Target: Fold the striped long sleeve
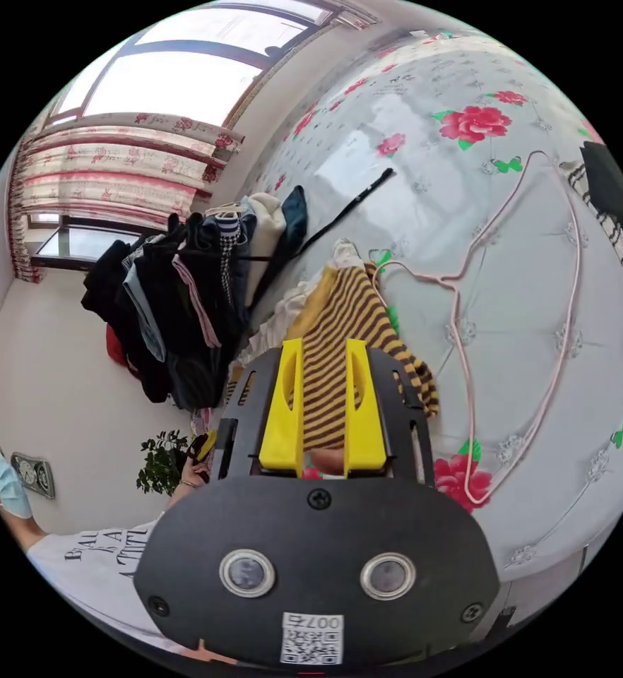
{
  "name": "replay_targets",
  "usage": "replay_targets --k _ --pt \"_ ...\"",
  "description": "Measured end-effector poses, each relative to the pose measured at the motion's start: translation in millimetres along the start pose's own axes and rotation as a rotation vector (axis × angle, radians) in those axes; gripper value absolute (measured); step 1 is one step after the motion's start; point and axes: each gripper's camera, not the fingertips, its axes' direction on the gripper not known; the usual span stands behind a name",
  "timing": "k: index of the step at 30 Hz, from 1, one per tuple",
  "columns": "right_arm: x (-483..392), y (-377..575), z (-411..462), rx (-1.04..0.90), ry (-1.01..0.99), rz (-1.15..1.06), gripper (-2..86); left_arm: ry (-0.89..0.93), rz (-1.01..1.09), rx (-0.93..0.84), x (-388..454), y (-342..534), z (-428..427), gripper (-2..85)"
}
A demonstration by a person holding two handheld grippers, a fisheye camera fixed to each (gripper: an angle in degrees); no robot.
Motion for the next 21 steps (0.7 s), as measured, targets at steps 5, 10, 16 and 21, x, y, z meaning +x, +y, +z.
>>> replay_targets --k 5,10,16,21 --pt "35 67 8 0.015 0.068 0.15 7.5 -0.079 0.027 -0.034 3 29 11 7.3" --pt "55 72 32 -0.018 0.037 0.212 8.6 -0.091 0.103 -0.111 10 16 50 8.5" --pt "58 52 54 -0.036 0.042 0.233 5.8 -0.105 -0.028 -0.123 -1 1 61 4.0" --pt "-10 33 62 -0.015 -0.041 0.008 2.3 0.013 -0.054 -0.071 -13 18 50 3.2"
